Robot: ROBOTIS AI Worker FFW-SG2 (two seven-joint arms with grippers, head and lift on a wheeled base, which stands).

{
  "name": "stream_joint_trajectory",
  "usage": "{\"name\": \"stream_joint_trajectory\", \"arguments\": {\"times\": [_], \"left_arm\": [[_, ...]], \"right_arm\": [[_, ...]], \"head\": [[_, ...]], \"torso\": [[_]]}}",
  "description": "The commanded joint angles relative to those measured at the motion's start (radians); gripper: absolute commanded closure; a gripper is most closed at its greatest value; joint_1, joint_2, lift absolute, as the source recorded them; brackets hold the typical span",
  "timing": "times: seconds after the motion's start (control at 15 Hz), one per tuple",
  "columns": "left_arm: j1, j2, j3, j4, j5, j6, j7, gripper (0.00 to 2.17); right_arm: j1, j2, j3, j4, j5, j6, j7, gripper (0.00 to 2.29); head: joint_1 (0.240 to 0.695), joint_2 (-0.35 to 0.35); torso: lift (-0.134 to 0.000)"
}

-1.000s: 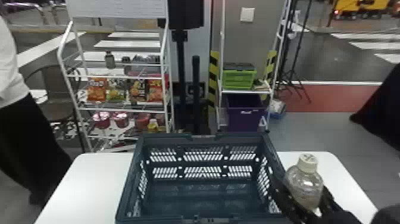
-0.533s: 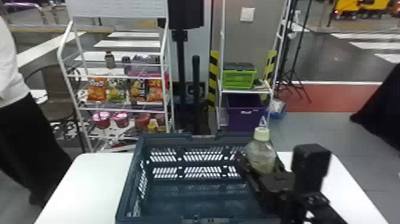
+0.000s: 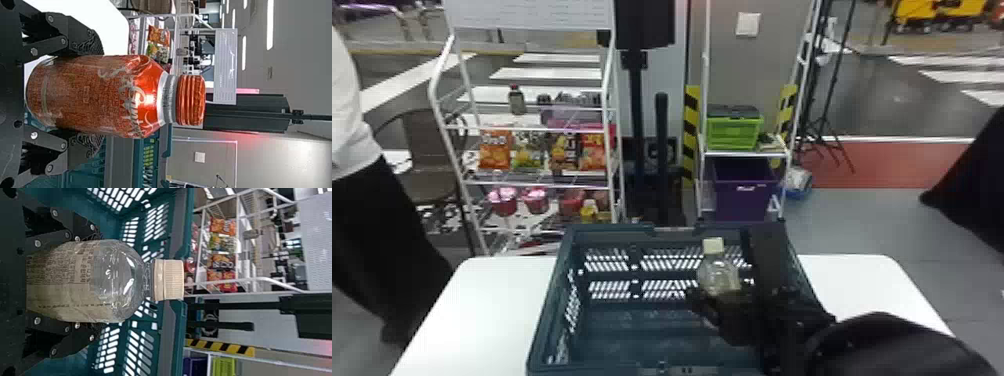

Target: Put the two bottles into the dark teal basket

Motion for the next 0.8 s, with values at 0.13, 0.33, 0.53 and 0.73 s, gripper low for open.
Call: {"name": "stream_joint_trajectory", "arguments": {"times": [0.13, 0.33, 0.53, 0.73], "left_arm": [[0.002, -0.003, 0.0, 0.013, 0.006, -0.017, -0.001, 2.15], [0.002, -0.006, 0.0, 0.018, 0.006, -0.023, 0.001, 2.15], [0.0, -0.006, 0.0, 0.023, 0.01, -0.026, -0.001, 2.15], [-0.006, -0.004, 0.0, 0.021, 0.012, -0.023, -0.001, 2.15]], "right_arm": [[-0.129, 0.002, 0.01, 0.213, -0.084, 0.046, 0.001, 2.0], [-0.164, 0.002, 0.013, 0.274, -0.095, 0.046, 0.001, 1.97], [-0.169, 0.002, 0.008, 0.268, -0.144, 0.049, 0.001, 0.21], [-0.161, 0.002, 0.005, 0.23, -0.152, 0.067, 0.003, 0.0]], "head": [[0.499, 0.0], [0.499, 0.0], [0.499, 0.0], [0.499, 0.0]], "torso": [[0.0], [0.0], [0.0], [0.0]]}}
